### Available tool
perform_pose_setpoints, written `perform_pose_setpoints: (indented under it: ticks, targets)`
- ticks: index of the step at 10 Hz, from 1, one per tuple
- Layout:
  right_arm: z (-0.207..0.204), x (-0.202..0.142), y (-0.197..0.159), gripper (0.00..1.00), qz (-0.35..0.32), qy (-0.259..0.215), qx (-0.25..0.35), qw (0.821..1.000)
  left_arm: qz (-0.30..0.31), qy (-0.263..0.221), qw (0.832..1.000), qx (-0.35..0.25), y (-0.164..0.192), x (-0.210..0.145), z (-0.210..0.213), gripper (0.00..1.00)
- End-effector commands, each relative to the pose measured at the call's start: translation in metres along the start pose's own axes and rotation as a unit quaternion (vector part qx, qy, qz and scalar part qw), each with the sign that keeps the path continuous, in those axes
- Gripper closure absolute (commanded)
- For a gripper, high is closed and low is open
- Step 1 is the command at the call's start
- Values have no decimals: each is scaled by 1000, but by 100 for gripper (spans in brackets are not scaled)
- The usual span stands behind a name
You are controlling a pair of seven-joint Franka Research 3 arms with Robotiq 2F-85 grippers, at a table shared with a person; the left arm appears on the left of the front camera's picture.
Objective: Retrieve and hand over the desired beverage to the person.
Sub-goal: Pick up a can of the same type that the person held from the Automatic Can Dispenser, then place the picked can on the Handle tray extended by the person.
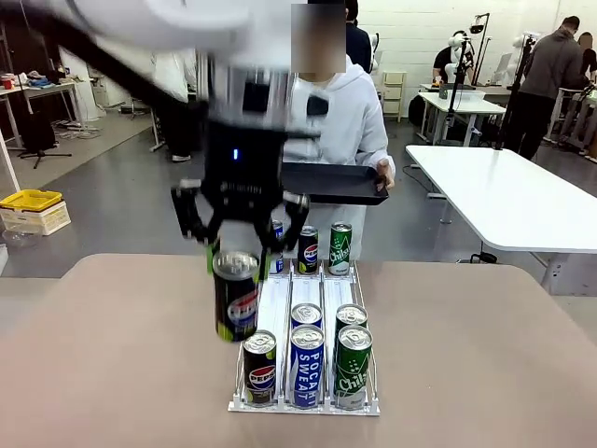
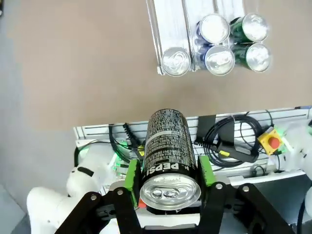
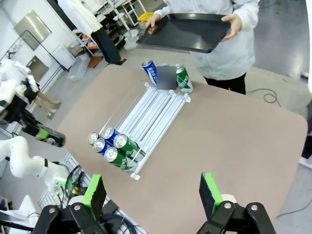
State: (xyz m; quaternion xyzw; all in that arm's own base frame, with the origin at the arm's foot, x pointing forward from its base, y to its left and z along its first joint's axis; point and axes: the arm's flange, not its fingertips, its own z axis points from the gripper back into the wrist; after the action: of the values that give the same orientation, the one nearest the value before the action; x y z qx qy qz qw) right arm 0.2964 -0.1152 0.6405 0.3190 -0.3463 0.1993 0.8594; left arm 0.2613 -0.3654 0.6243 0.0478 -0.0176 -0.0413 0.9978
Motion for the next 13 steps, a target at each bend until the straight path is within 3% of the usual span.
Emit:
perform_pose_setpoints:
  ticks: [1,4,7,8,9,13]
  targets:
    - [-1,2,-1,0,5,-12,17,1000,13,-23,1000,-3,-4,31,21,100]
    - [-1,2,-1,0,5,-12,17,1000,-38,-66,994,-74,32,97,43,100]
    - [-1,2,-1,0,5,-12,17,1000,-69,-37,993,-87,48,151,38,100]
    - [-1,2,-1,0,5,-12,17,1000,-74,-14,993,-91,48,156,41,100]
    - [-1,2,-1,0,5,-12,17,1000,-50,-51,994,-81,50,149,24,100]
    - [-1,2,-1,0,5,-12,17,1000,-50,-51,994,-81,50,149,24,100]
